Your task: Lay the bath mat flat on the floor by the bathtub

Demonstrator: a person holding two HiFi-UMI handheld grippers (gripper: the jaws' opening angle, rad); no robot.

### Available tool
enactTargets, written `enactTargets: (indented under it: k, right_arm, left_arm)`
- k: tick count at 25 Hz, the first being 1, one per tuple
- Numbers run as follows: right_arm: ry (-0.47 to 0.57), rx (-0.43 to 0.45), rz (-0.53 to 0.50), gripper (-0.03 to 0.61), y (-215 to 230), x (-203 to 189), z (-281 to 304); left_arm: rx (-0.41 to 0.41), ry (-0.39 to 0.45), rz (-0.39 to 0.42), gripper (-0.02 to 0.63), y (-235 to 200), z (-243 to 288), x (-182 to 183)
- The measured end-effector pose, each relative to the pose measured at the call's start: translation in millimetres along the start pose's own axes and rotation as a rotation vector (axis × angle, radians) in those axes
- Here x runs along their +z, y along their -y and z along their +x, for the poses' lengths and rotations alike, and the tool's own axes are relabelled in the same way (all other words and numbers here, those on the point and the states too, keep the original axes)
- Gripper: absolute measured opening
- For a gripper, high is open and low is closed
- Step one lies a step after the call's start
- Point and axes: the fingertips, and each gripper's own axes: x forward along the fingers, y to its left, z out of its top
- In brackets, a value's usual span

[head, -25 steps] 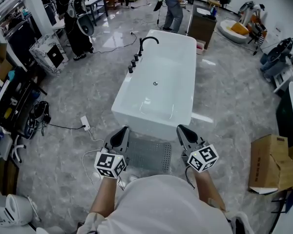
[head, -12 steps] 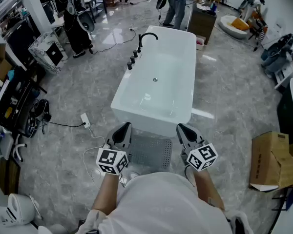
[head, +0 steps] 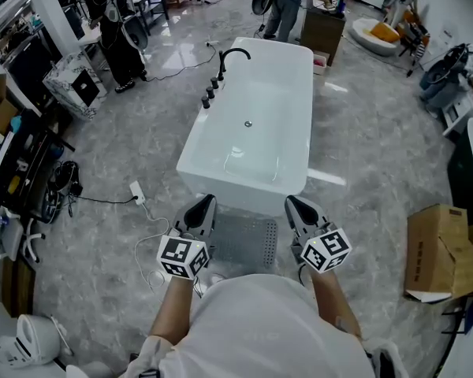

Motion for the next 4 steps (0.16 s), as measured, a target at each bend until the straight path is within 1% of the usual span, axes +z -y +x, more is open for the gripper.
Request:
enactTargets:
  k: [4]
  right_arm:
    - [0.005,0.002,-0.003,0.028,2.4,0.3,-4.4]
  left_arm:
    - [0.004,0.001,0.009,0.017,5.5,1.9,-1.4]
